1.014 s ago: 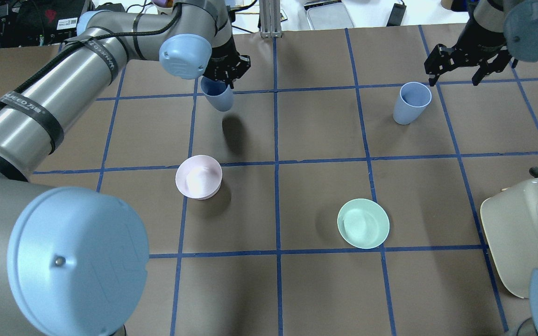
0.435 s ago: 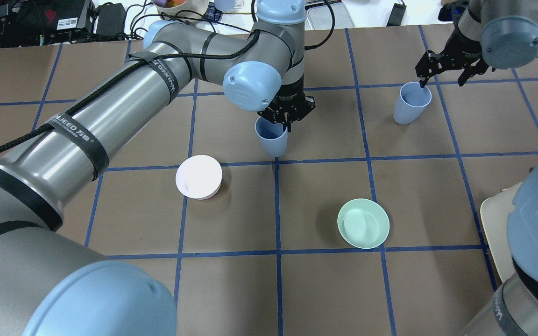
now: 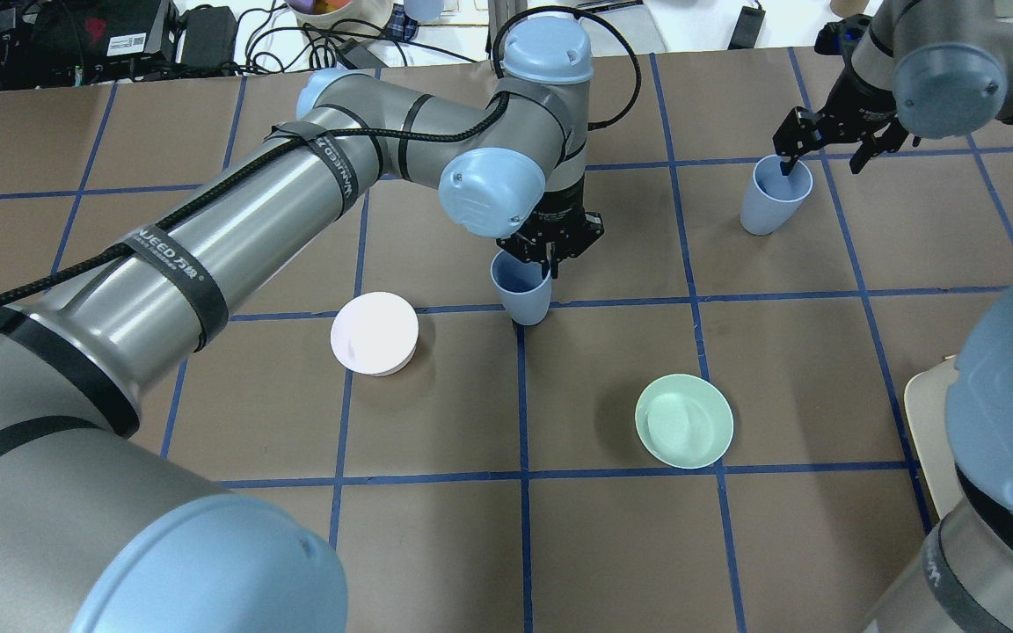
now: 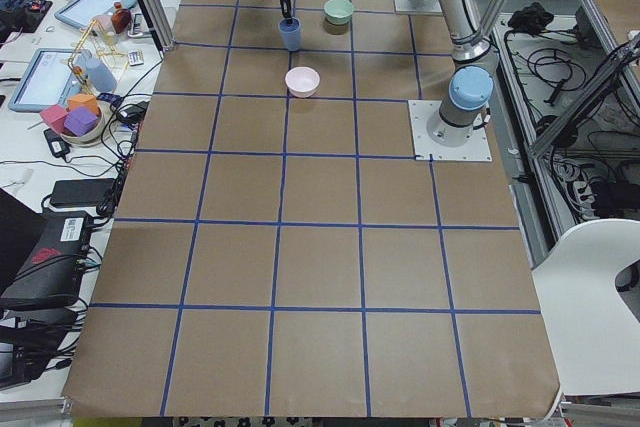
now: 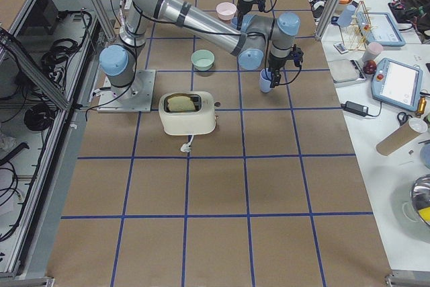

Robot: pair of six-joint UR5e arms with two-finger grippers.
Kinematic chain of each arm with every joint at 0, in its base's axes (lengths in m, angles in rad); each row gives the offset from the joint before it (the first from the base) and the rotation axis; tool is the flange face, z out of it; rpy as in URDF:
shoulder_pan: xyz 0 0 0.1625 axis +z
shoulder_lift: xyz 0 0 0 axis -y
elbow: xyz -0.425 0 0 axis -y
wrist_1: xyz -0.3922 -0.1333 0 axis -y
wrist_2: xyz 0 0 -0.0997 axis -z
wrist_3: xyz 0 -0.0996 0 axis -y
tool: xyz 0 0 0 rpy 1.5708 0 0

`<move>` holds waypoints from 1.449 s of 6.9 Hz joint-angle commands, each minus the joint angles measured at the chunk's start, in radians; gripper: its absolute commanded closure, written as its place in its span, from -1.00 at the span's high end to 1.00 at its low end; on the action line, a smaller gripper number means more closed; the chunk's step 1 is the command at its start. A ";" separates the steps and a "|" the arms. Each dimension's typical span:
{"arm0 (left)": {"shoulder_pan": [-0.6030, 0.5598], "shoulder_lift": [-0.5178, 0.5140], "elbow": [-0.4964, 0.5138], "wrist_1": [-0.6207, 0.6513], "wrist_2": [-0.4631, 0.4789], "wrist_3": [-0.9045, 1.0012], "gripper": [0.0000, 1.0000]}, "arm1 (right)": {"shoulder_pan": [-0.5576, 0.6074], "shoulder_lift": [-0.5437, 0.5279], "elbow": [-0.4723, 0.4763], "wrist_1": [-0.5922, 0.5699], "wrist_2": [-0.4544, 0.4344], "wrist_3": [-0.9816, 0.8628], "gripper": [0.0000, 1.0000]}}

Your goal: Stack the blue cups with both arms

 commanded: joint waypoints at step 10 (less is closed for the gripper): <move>0.387 0.551 -0.171 -0.346 -0.015 0.334 1.00 | 0.022 -0.085 -0.012 0.061 0.042 0.007 -1.00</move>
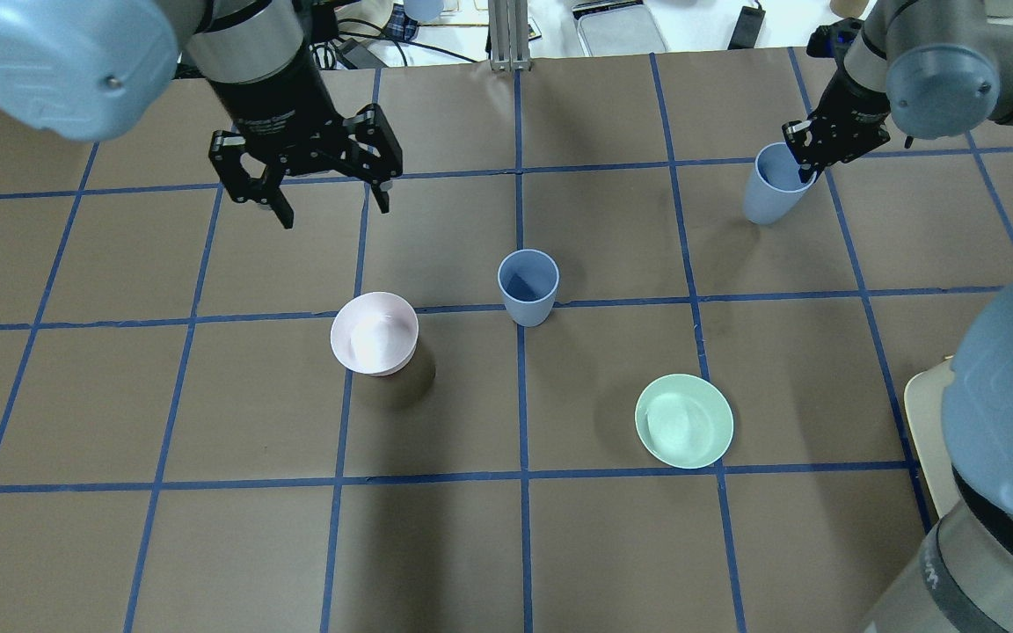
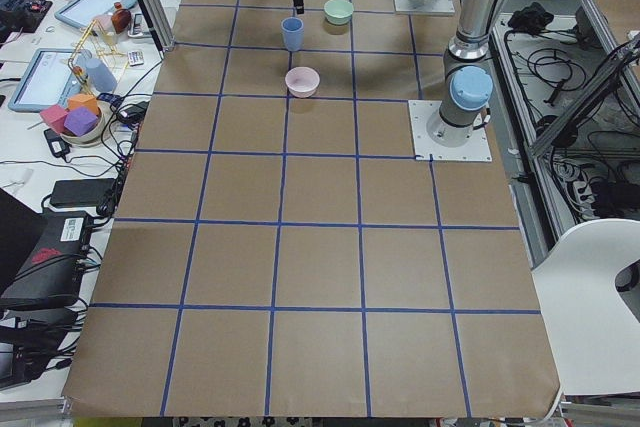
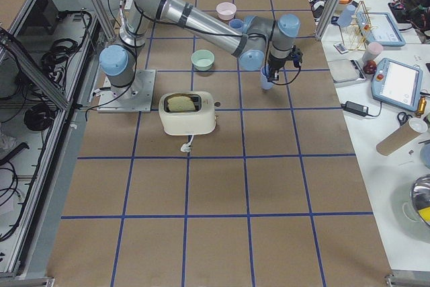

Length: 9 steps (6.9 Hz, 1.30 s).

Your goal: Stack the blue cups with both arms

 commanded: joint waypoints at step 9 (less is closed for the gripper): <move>0.110 0.018 -0.076 0.100 0.163 0.042 1.00 | 0.487 -0.147 -0.050 0.215 0.002 0.464 -1.00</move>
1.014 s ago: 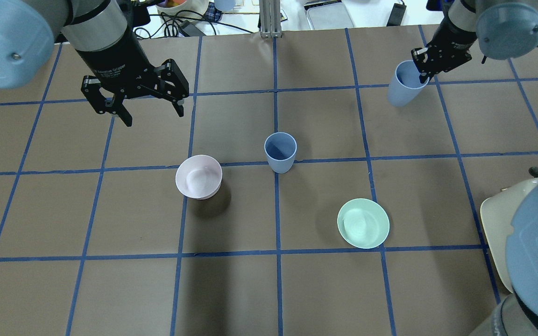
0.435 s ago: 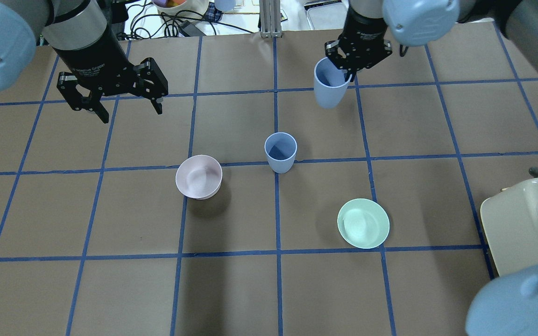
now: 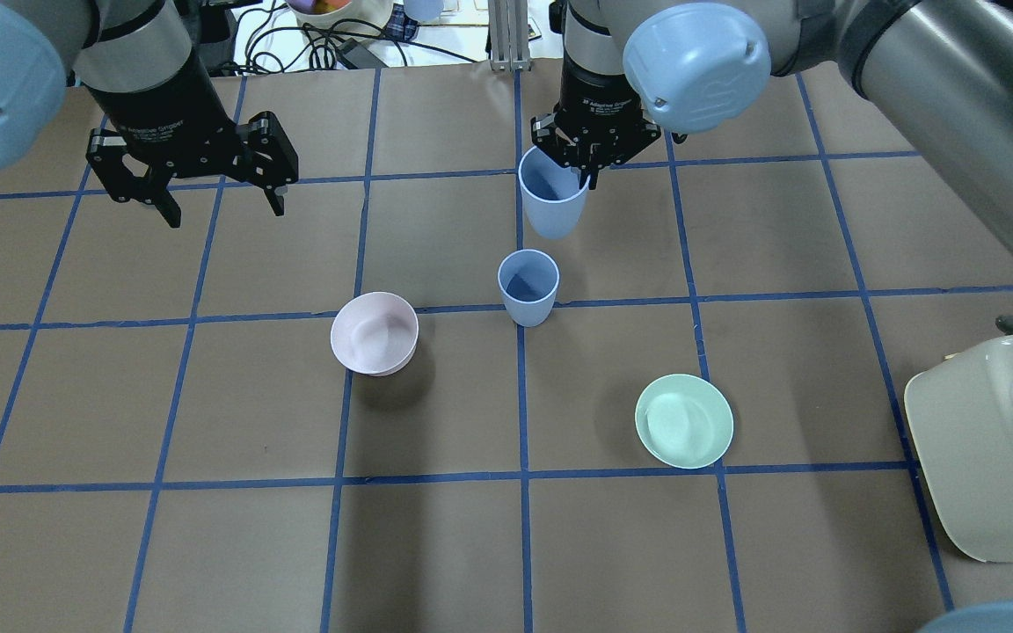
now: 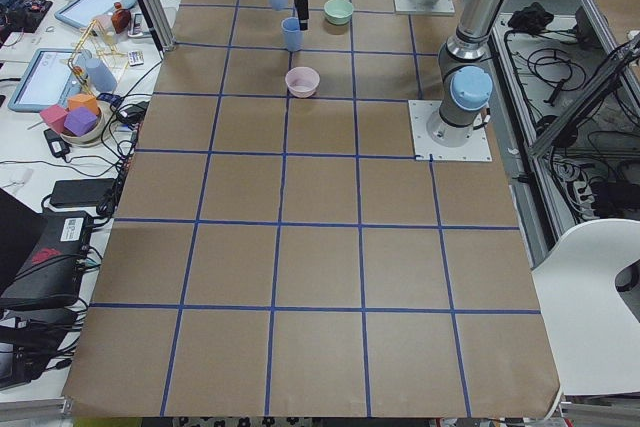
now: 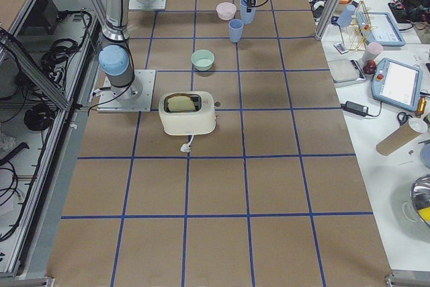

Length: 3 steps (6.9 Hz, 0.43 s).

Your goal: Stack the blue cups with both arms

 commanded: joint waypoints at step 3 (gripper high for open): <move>0.020 -0.038 -0.052 0.169 -0.013 0.023 1.00 | 0.036 -0.023 0.092 -0.057 0.007 0.008 -1.00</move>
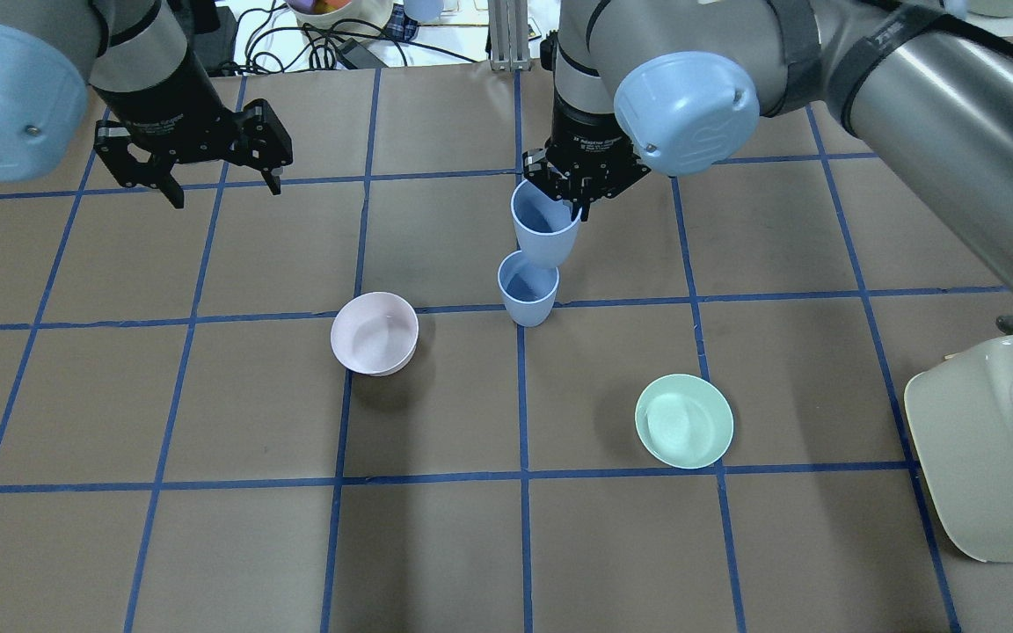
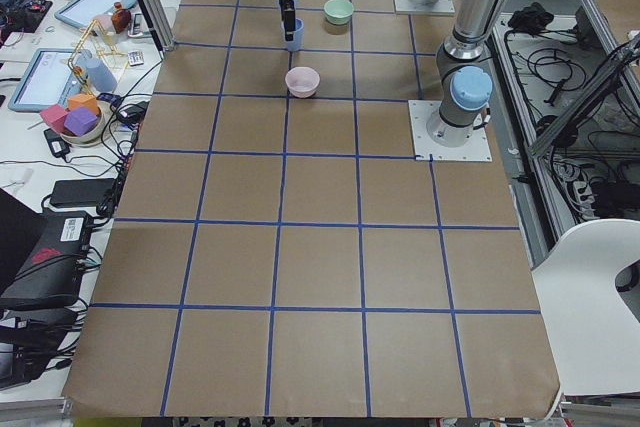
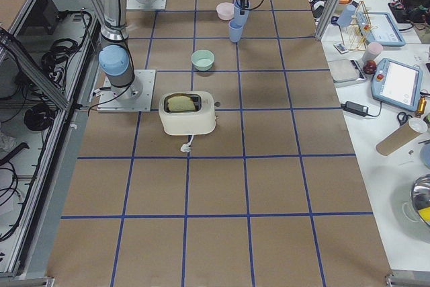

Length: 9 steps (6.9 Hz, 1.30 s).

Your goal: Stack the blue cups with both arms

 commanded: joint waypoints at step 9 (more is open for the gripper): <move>-0.062 0.101 0.035 -0.265 -0.081 0.005 1.00 | 0.017 0.038 0.076 -0.085 0.021 0.000 0.35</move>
